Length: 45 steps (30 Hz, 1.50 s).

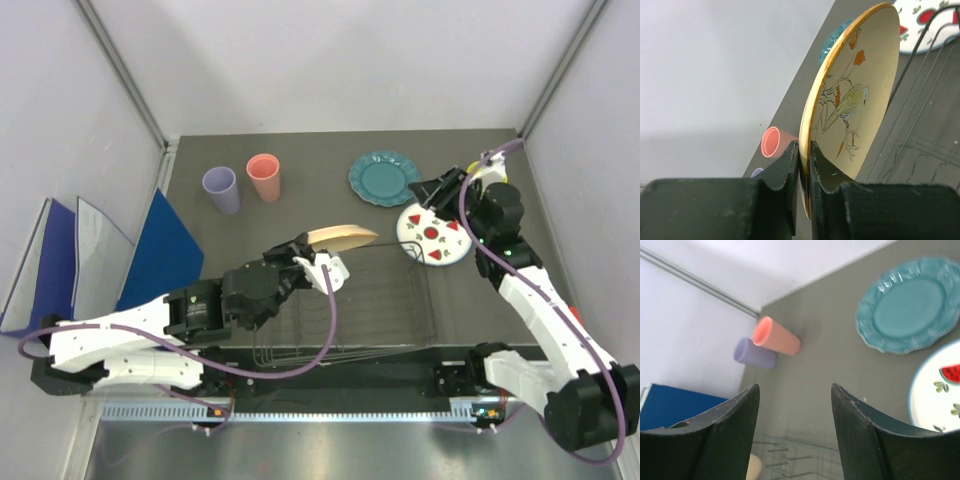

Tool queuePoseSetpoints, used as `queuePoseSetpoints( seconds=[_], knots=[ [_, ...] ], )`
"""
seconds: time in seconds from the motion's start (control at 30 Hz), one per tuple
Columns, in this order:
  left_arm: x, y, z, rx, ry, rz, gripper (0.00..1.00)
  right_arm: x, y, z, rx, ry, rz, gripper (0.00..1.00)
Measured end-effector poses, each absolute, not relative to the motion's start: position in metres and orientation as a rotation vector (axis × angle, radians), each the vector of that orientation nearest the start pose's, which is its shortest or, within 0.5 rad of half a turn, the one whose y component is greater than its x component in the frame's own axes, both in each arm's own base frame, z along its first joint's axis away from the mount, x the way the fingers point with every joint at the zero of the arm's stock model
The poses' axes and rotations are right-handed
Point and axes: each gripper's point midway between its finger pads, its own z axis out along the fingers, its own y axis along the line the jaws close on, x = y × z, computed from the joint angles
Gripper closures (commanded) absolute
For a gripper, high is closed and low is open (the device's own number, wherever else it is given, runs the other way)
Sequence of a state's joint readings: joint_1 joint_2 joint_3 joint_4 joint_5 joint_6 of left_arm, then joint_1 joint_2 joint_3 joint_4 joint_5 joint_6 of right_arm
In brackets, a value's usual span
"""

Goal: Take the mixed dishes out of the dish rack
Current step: Pick up the plate from the dish rack.

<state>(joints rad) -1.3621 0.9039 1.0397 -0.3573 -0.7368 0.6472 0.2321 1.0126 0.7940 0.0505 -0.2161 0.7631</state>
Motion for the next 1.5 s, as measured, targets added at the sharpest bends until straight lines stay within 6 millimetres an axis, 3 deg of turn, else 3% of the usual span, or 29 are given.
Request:
queuePoseSetpoints(
  seconds=[0.07,0.2,0.53,0.7,0.87,0.9,1.0,1.2,1.5],
  knots=[
    [0.190,-0.239,0.348,1.102,1.328,0.117,1.00,0.334,0.145,0.299,0.300,1.732,0.918,0.41],
    [0.191,-0.249,0.353,1.049,1.373,0.047,1.00,0.322,0.143,0.324,0.289,1.662,0.940,0.40],
    [0.215,-0.246,0.377,0.768,1.538,-0.208,1.00,0.307,0.133,0.339,0.307,1.622,0.922,0.40],
    [0.237,-0.241,0.374,0.624,1.636,-0.321,1.00,0.300,0.128,0.353,0.306,1.589,0.915,0.40],
    [0.253,-0.240,0.358,0.511,1.747,-0.439,1.00,0.297,0.128,0.351,0.301,1.601,0.907,0.35],
    [0.256,-0.239,0.356,0.483,1.766,-0.466,1.00,0.297,0.128,0.351,0.298,1.605,0.909,0.23],
    [0.262,-0.236,0.355,0.396,1.808,-0.565,1.00,0.293,0.131,0.351,0.279,1.604,0.927,0.15],
    [0.281,-0.234,0.351,0.166,1.836,-0.786,1.00,0.281,0.141,0.332,0.242,1.631,0.995,0.12],
    [0.306,-0.240,0.305,-0.113,1.887,-1.144,1.00,0.267,0.159,0.327,0.174,1.625,1.139,0.12]
  ],
)
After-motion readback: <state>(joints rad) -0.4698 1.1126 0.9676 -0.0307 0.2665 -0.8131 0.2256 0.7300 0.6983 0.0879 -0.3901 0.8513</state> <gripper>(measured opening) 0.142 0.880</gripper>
